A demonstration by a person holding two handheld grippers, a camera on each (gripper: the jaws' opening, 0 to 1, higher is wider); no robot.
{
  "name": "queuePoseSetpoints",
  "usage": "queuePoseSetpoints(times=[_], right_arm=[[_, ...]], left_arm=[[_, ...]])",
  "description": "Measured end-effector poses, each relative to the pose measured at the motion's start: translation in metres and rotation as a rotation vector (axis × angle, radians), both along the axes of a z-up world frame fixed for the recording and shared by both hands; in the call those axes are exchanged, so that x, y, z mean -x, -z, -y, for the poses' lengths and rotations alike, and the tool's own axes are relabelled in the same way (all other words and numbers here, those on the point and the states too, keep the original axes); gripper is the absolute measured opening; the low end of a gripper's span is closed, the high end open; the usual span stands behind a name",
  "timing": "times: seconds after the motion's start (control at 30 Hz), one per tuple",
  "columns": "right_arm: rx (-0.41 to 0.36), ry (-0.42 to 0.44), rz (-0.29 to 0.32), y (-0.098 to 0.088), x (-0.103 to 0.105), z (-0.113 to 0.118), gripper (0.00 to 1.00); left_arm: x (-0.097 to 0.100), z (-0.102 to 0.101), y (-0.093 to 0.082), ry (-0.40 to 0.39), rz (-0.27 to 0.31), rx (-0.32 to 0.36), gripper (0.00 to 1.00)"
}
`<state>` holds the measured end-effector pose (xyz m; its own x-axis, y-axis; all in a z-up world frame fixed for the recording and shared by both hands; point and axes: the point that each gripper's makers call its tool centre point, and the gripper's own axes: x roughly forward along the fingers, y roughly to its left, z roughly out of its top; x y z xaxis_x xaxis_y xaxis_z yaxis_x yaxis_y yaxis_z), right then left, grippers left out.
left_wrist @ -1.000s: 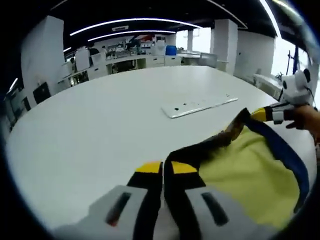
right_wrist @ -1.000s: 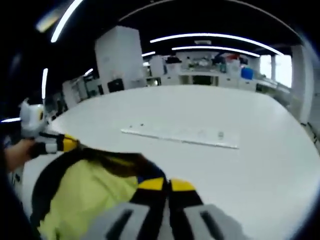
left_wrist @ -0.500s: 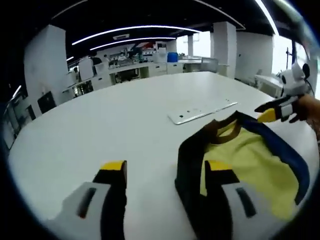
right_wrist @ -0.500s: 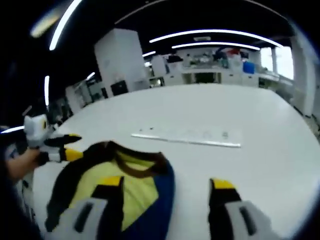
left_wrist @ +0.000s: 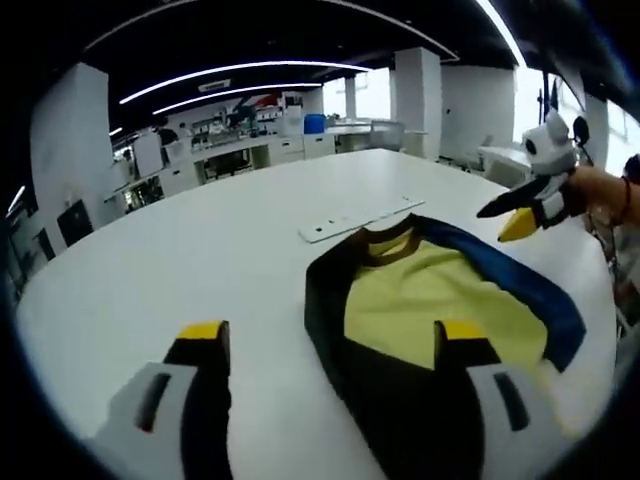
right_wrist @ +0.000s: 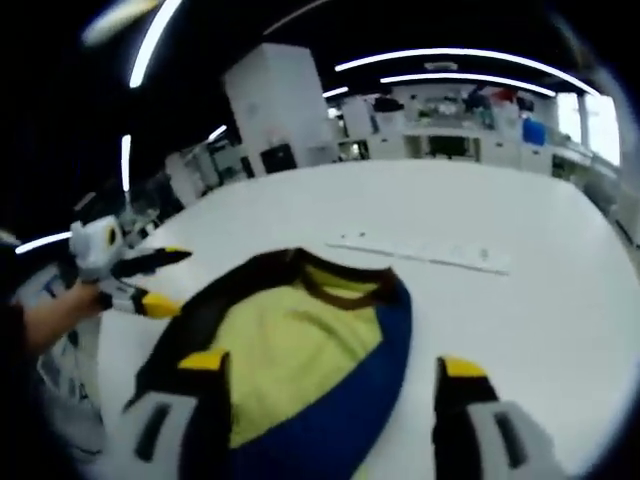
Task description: Fold the garment on the visible template until the final outline fits inside the template.
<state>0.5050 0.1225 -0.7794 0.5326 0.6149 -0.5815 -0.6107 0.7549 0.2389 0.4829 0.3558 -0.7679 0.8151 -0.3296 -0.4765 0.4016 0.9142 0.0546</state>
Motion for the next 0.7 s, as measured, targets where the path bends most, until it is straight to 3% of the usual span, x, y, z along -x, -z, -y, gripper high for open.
queuePoseSetpoints(times=[0.23, 0.4, 0.7], right_arm=[[0.011, -0.014, -0.001, 0.001, 0.028, 0.006, 0.79], [0.033, -0.037, 0.002, 0.003, 0.054, 0.012, 0.76], [0.049, -0.053, -0.025, 0.012, 0.087, 0.019, 0.70]], left_arm=[[0.030, 0.010, 0.005, 0.041, -0.007, -0.003, 0.79], [0.052, 0.016, 0.008, 0.109, 0.003, -0.048, 0.79], [0.080, 0.017, 0.022, 0.133, -0.032, -0.035, 0.70]])
